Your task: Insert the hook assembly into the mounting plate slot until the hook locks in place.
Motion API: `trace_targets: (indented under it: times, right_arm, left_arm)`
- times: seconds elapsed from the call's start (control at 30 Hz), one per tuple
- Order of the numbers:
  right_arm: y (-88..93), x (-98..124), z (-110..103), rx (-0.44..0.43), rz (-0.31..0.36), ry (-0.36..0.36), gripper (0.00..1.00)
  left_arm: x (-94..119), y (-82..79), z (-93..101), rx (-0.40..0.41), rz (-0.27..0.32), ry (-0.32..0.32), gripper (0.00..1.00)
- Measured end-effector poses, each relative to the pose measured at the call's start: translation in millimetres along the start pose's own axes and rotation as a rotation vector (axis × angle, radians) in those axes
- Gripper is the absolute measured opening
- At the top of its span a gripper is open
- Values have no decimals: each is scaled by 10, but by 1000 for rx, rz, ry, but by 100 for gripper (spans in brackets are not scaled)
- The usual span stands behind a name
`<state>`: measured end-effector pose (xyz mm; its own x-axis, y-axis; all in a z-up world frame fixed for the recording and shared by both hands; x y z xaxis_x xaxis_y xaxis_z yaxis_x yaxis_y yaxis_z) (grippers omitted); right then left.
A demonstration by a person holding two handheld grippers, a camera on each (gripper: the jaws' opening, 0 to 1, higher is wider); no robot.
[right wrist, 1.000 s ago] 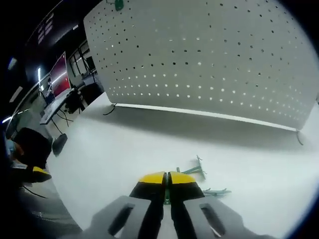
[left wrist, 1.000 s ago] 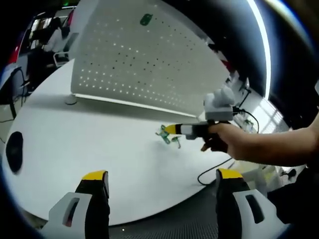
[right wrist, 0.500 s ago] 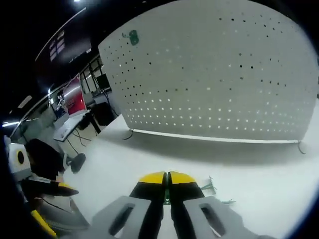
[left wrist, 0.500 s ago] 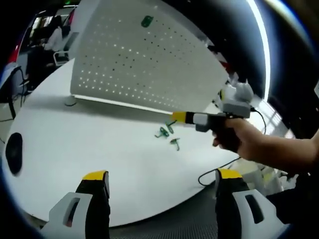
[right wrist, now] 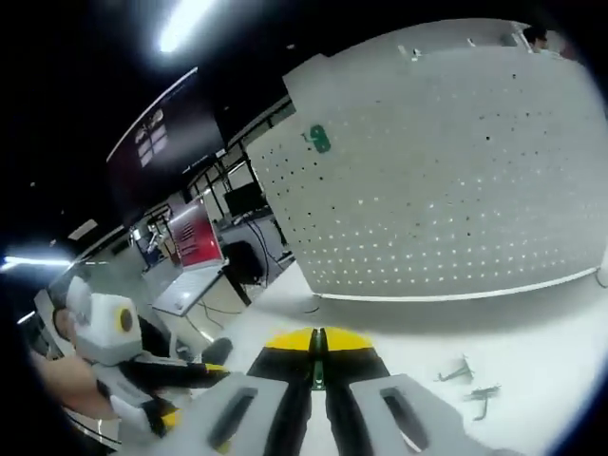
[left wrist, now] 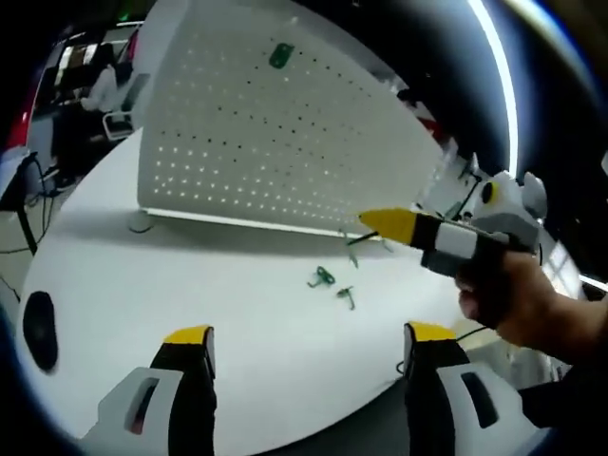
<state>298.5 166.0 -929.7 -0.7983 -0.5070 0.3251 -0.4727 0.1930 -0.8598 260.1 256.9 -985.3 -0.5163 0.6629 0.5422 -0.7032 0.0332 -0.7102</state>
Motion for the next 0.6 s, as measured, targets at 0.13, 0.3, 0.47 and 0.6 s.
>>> trace_targets:
  times: [0.13, 0.3, 0.47, 0.6]
  right_arm:
    - [-22, 47, -146, -9, 23, -30, 0]
    - [4, 43, -260, 1, 26, -61, 0]
    - [6, 49, -371, 4, 39, -93, 0]
    - [-11, 52, -454, 8, 52, -113, 0]
  left_arm:
    - [-16, -64, 33, 23, 13, 15, 79]
    - [-41, -112, 99, 26, 21, 34, 75]
    - [-39, -188, 182, 38, 33, 67, 69]
    - [-38, -241, 208, 24, 42, 71, 63]
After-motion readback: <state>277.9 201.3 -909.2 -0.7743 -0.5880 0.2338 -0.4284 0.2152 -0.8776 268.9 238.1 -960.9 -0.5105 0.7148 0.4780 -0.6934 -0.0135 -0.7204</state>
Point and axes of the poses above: the point that each gripper's makers call its tool centre point, and the gripper's own axes: x roughly backward along the fingers, z roughly to its right, y roughly out of its underside, the point moved 2 cm from there along x, roughly backward along the fingers, and after that the axes turned 4 degrees about -z, right-handed, at the moved point
